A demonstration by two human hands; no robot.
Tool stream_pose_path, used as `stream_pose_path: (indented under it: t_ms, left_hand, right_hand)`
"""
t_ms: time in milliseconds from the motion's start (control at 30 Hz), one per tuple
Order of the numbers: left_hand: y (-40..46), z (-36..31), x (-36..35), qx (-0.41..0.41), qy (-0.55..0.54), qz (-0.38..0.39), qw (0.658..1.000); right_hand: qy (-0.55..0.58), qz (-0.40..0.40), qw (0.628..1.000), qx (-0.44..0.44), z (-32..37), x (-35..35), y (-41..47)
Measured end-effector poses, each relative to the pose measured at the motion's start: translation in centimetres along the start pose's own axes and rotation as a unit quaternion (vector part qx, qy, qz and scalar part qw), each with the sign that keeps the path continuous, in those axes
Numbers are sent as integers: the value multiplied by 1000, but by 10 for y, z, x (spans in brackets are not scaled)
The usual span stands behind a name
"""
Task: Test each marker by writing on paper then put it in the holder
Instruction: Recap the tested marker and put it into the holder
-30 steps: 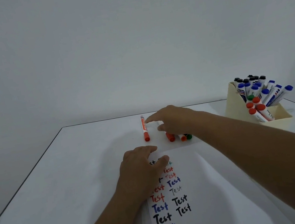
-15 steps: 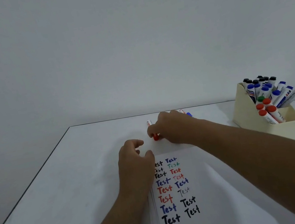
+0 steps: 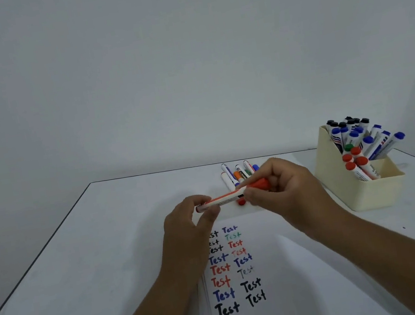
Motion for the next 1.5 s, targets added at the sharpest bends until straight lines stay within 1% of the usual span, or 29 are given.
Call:
stream_pose_path:
  t_ms: [67,100,133,200,267,333,367,400,467,533,567,633,667,733,800,833,867,933,1000,1133,1200,1300,1433,1500]
  left_hand:
    - [-2,-8,1,4,-20,14,1000]
    - [-3,-10,3,8,-36,13,999]
    - [-4,-12,5,15,-60,9,998]
    - [-6,-18,10,25,-109,5,994]
    - [-9,-24,9,21,-136,10,990]
    - [-13,-30,7,6,-146,18,989]
    - [-15,-33,5,5,-154,21,988]
    - [-17,-34,4,9,-165,23,986]
    - [-20,-36,4,13,-176,26,984]
    - [-22,-38,2,4,-172,41,984]
    - [-24,-39,0,-2,-164,57,985]
    - [-28,-38,-7,-11,-133,105,985]
    - [-30,-37,-11,-18,-115,132,984]
    - [-36,-39,-18,-49,-71,166,982]
    - [-38,-45,-20,-101,-31,160,981]
    - [-38,-47,-20,-120,-25,151,981]
    - [-38,-47,-19,-130,-22,142,981]
    - [-37,-46,-17,-135,-14,128,982]
    - [-36,-45,-16,-140,1,119,983]
    - [-38,-45,-17,-148,35,127,980]
    - [-39,-44,-20,-150,50,144,977]
    - [-39,-43,-22,-178,80,157,968]
    - [-38,-50,-19,-233,114,138,956]
    - [-38,-53,-20,-240,126,135,953]
  right_hand:
    - [48,-26,997,-58,-6,10,-8]
    - [41,-29,996,-71,-9,12,-11]
    - [4,-25,997,-68,-11,15,-14]
    - [-122,18,992,-23,-16,16,-20]
    - [-212,100,971,35,-17,6,-28]
    - [-278,147,944,100,-17,-7,-34]
    - [-298,155,934,123,-16,-12,-37]
    - [-301,155,932,129,-16,-15,-38]
    - [-263,138,948,113,-16,-13,-38]
    - [-218,97,968,73,-20,-4,-36]
    - [-184,75,979,42,-22,1,-35]
    - [-79,39,995,-54,-29,9,-34]
    - [-15,30,994,-106,-32,11,-35]
    - [104,21,978,-182,-32,12,-37]
    - [182,6,957,-226,-31,12,-39]
    - [199,-2,952,-232,-30,12,-39]
    - [198,-11,954,-225,-29,13,-38]
    - [159,-30,969,-189,-28,16,-36]
    - [136,-48,974,-174,-26,19,-35]
    - [176,-57,966,-180,-24,24,-35]
    - [167,-54,969,-175,-23,23,-37]
    - [139,-54,973,-174,-22,19,-39]
    - [149,-66,970,-180,-18,20,-39]
    - [155,-73,967,-187,-17,22,-39]
Point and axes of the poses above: each hand's wrist, its own y-axis towards the middle knuckle, its own x-axis out of the back of the hand, z = x × y, the point moved 7 cm from there along y, towards the middle knuckle, and after that the axes turned 15 degrees about -z, right-handed, at the moved point
